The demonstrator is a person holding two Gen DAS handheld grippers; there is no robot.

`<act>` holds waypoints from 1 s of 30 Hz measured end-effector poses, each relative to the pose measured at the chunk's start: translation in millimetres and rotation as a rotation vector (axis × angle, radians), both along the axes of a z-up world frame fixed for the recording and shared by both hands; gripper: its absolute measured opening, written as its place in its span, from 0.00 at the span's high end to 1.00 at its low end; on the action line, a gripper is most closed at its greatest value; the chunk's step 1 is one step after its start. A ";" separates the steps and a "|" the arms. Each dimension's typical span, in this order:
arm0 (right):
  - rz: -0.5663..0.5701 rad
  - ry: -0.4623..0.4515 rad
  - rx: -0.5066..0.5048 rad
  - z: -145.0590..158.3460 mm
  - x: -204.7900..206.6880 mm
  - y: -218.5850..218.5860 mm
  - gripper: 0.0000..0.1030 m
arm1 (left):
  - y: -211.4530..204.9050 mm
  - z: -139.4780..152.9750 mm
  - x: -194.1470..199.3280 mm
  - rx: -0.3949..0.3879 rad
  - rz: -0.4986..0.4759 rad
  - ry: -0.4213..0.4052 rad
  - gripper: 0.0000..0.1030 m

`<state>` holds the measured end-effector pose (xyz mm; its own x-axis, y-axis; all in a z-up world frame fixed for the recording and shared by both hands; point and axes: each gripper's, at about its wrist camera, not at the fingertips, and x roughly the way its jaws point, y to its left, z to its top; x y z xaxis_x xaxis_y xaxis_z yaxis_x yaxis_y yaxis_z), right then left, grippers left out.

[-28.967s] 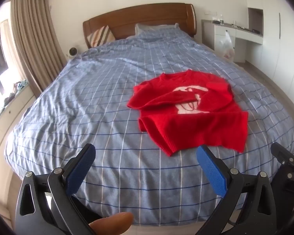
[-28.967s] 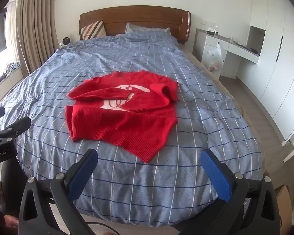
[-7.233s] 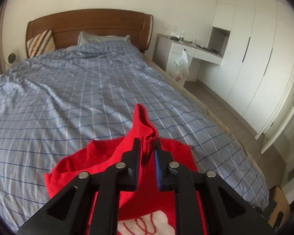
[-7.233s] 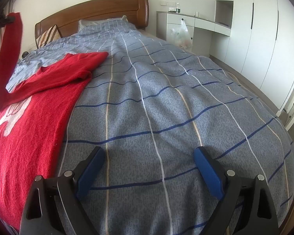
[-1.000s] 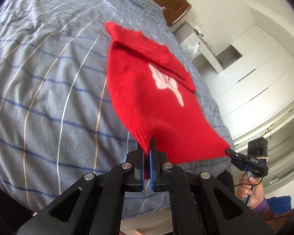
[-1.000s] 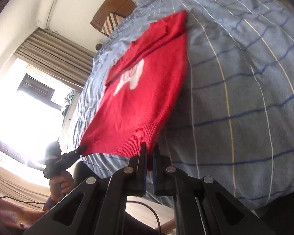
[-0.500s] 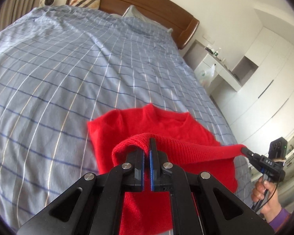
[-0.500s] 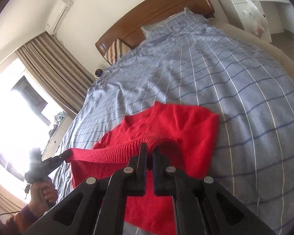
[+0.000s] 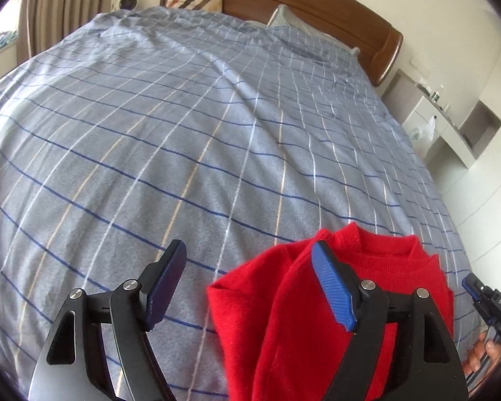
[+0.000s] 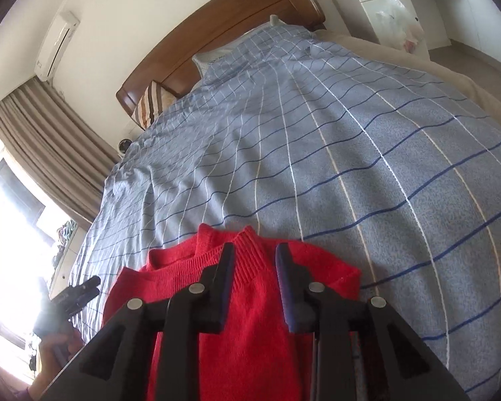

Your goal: Fold small clothes

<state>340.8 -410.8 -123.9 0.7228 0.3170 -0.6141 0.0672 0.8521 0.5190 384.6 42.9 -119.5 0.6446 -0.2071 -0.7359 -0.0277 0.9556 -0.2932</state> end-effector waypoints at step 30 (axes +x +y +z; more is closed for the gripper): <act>0.148 -0.192 -0.560 56.1 -277.5 105.3 0.33 | -32.3 32.4 -251.5 0.297 -0.074 -0.166 0.05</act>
<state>63.3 -305.5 -67.8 0.8099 0.0888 -0.5798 -0.1229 0.9922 -0.0196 133.1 10.6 -87.1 0.7518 -0.0503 -0.6574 0.0694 0.9976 0.0030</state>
